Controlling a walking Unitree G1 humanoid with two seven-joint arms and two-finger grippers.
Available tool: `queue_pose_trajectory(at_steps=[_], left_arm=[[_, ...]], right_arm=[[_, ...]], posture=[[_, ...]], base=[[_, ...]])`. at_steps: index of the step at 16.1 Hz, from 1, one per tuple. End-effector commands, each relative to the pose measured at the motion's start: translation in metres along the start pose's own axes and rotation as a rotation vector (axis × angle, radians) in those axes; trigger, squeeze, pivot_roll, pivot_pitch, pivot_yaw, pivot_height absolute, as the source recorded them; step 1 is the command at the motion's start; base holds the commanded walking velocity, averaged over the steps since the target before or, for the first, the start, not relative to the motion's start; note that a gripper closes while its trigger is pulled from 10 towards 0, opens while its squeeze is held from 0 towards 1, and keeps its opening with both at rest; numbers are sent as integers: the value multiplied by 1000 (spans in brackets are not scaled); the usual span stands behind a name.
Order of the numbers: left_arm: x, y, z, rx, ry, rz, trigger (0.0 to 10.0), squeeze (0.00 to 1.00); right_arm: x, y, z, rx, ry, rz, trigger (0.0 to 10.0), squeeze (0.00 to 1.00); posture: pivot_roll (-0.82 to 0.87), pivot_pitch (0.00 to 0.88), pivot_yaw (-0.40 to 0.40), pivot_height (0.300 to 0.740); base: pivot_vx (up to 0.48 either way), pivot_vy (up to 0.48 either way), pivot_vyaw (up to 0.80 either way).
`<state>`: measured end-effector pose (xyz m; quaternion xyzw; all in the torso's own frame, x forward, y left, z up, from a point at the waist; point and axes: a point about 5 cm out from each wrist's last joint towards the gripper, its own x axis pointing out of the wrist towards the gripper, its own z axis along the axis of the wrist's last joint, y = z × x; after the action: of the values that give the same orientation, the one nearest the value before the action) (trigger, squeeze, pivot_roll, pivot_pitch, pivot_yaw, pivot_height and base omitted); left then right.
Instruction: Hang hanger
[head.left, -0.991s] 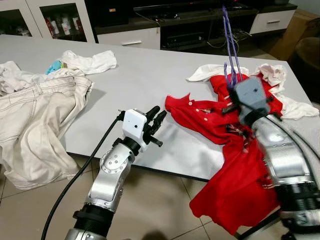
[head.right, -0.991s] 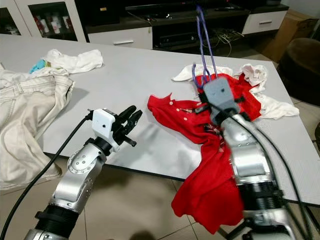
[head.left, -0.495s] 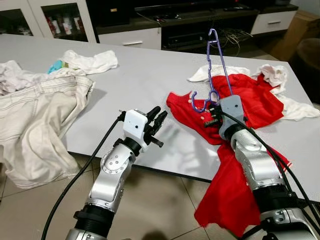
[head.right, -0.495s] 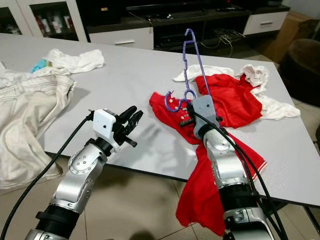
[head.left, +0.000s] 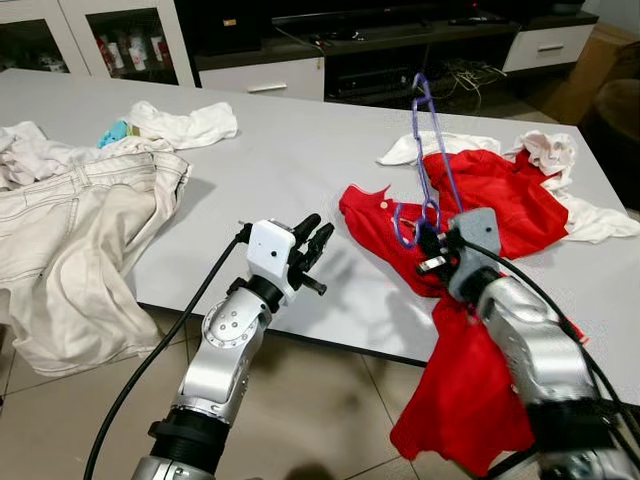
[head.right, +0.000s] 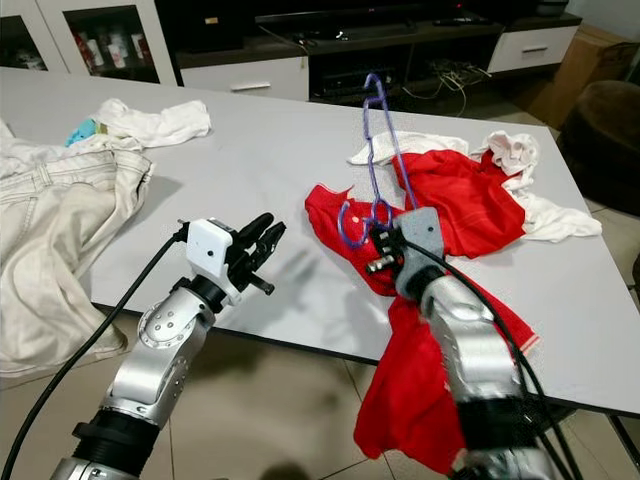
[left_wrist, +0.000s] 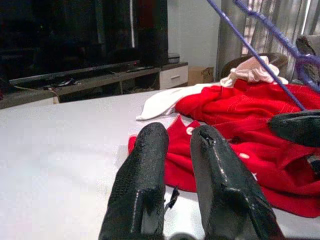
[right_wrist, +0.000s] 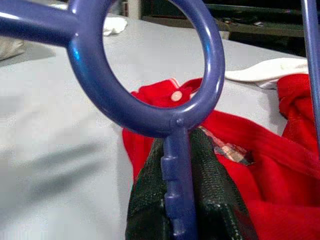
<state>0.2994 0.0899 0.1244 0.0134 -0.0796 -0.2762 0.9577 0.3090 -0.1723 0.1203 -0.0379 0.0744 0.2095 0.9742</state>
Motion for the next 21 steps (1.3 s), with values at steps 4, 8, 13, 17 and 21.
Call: queue_pose_trajectory(at_steps=[4, 8, 13, 17, 21], left_arm=[[4, -1, 2, 9, -1, -12, 10000, 0], [4, 1, 1, 11, -2, -2, 10000, 0], [3, -1, 1, 7, -5, 3, 10000, 0], [1, -1, 0, 9, -3, 8, 10000, 0], [1, -1, 0, 9, -3, 7, 10000, 0]], right_arm=[[-3, -19, 20, 33, -50, -82, 10000, 0], [9, -34, 53, 108, -178, -181, 10000, 0], [37, -13, 44, 149, -191, -212, 10000, 0], [40, -7, 10, 285, -200, -292, 10000, 0], [41, 10, -2, 426, -195, -181, 10000, 0]], posture=[[-99, 0, 10, 740], [-88, 0, 0, 740], [-81, 0, -5, 740], [-61, 0, -11, 740], [-69, 0, -8, 740]], base=[[0, 0, 0], [0, 0, 0], [0, 0, 0], [0, 0, 0], [0, 0, 0]])
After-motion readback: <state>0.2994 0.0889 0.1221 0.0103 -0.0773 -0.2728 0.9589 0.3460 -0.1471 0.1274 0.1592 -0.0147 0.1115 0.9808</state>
